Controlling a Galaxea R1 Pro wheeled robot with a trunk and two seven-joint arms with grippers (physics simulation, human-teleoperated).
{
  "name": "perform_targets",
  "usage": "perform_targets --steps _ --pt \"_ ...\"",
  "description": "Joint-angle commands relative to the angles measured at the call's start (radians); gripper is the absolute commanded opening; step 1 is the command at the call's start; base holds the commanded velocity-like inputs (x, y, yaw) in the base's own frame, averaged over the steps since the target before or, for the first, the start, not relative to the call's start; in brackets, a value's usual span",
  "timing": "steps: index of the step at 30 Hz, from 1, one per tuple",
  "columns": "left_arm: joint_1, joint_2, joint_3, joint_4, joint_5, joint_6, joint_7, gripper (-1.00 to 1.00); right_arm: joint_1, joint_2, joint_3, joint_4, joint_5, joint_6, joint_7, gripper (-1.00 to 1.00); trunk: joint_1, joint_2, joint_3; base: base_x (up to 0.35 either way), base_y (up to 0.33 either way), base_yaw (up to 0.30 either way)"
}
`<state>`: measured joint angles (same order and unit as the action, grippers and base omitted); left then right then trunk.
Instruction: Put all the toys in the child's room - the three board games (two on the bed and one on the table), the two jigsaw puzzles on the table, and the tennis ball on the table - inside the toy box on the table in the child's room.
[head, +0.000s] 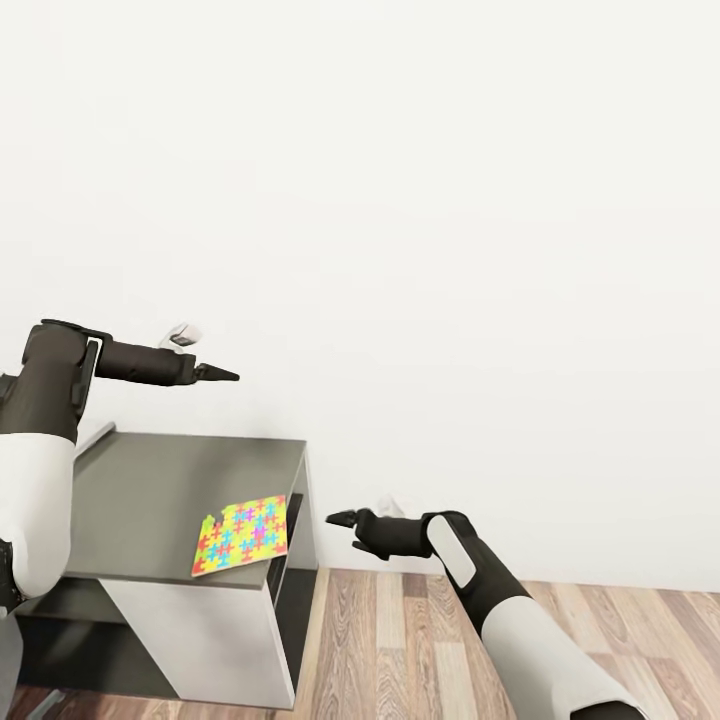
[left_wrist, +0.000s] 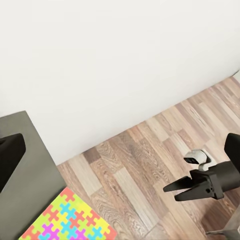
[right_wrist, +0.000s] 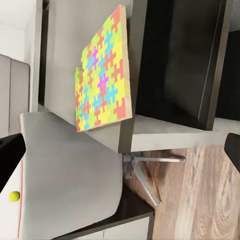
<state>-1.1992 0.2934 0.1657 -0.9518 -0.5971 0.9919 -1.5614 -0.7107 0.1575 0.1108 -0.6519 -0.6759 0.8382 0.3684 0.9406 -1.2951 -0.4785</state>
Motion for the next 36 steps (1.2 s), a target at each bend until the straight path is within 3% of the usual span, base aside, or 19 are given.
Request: perform_targets --steps 1,14,36 --pt "-0.001 0.0 0.002 -0.001 -0.01 0.01 -0.009 1.0 -0.001 0.0 0.001 -0.001 0.004 0.002 0.004 1.0 0.004 -0.008 -0.004 0.0 0.0 0.0" --pt "-0.001 0.0 0.002 -0.001 -0.011 0.014 -0.009 1.0 -0.001 0.002 0.005 -0.005 0.004 0.002 0.002 1.0 0.054 -0.099 -0.045 0.0 0.0 0.007" --pt "-0.001 -0.007 0.003 -0.001 -0.013 0.018 -0.009 1.0 -0.001 0.0 0.004 -0.005 0.002 0.004 0.003 1.0 0.054 -0.099 -0.052 0.028 0.013 0.204"
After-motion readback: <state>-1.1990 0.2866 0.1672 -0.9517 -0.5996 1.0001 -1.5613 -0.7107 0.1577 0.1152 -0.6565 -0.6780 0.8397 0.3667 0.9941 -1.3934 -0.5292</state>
